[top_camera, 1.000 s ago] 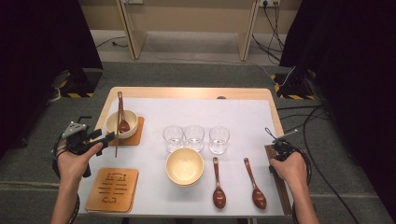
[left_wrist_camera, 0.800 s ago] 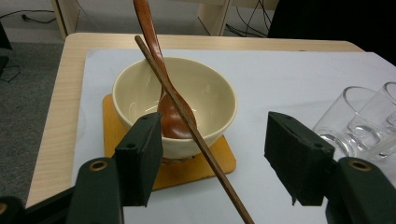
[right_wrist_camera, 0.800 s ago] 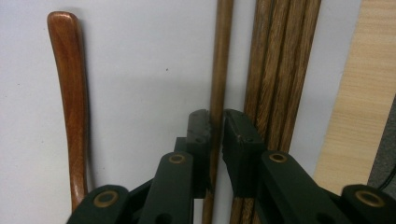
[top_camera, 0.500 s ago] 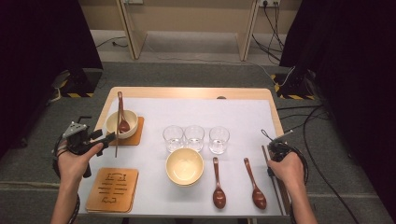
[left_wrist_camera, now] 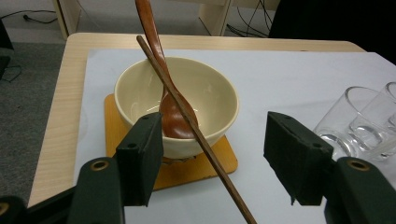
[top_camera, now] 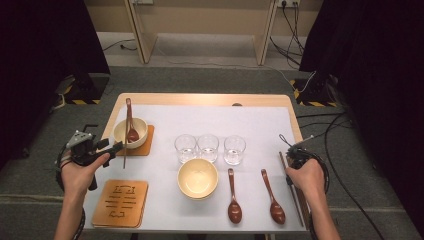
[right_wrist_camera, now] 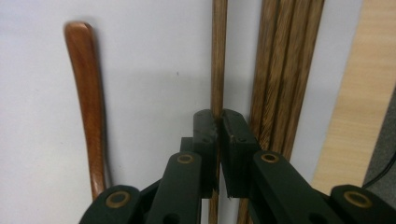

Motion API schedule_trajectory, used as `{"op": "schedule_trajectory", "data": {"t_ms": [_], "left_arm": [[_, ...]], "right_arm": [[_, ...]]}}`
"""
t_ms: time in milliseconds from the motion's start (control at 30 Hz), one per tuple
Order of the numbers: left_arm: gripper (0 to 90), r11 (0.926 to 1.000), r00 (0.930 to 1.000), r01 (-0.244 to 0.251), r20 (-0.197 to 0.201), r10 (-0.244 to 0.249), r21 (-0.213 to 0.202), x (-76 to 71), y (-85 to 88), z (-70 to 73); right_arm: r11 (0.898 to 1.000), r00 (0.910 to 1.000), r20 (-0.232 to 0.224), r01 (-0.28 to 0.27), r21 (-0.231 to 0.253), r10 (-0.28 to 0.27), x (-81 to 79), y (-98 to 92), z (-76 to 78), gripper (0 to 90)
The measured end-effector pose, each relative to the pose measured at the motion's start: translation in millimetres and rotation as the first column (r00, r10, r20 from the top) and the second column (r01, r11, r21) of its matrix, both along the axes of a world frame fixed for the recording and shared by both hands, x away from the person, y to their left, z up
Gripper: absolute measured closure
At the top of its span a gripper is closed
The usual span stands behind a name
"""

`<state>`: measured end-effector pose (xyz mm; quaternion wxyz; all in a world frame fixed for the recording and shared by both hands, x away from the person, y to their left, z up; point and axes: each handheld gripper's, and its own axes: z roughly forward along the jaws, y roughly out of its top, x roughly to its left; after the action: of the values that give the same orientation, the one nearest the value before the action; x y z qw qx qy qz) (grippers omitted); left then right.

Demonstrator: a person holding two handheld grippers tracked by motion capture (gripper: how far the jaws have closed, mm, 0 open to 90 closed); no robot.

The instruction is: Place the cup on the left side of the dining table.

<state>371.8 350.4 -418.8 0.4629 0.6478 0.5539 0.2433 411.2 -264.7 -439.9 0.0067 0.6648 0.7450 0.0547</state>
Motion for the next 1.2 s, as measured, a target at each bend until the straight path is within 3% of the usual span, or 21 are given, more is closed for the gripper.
{"op": "schedule_trajectory", "data": {"t_ms": [300, 567, 933, 1200], "left_arm": [[37.1, 1.0000, 1.0000, 0.002, 0.003, -0.002, -0.003, -0.8, -0.9, 0.7], [37.0, 1.0000, 1.0000, -0.001, 0.004, 0.001, -0.002, -1.2, 0.2, 1.0], [36.9, 1.0000, 1.0000, 0.001, 0.003, -0.001, -0.005, -1.3, -0.1, 0.9], [36.9, 1.0000, 1.0000, 0.000, 0.004, 0.000, -0.006, -1.7, -0.1, 1.0]], "right_arm": [[1.000, 0.9945, 0.105, -0.008, 0.022, 0.005, 5.9, 7.3, 22.6, 85.6], [0.999, 0.9829, 0.184, -0.012, 0.038, 0.005, 11.0, 11.6, 32.8, 85.6], [0.998, 0.9566, 0.291, -0.018, 0.055, 0.001, 15.5, 15.5, 46.4, 85.6], [0.998, 0.9309, 0.365, -0.017, 0.060, -0.006, 18.2, 19.1, 54.9, 85.6]]}}
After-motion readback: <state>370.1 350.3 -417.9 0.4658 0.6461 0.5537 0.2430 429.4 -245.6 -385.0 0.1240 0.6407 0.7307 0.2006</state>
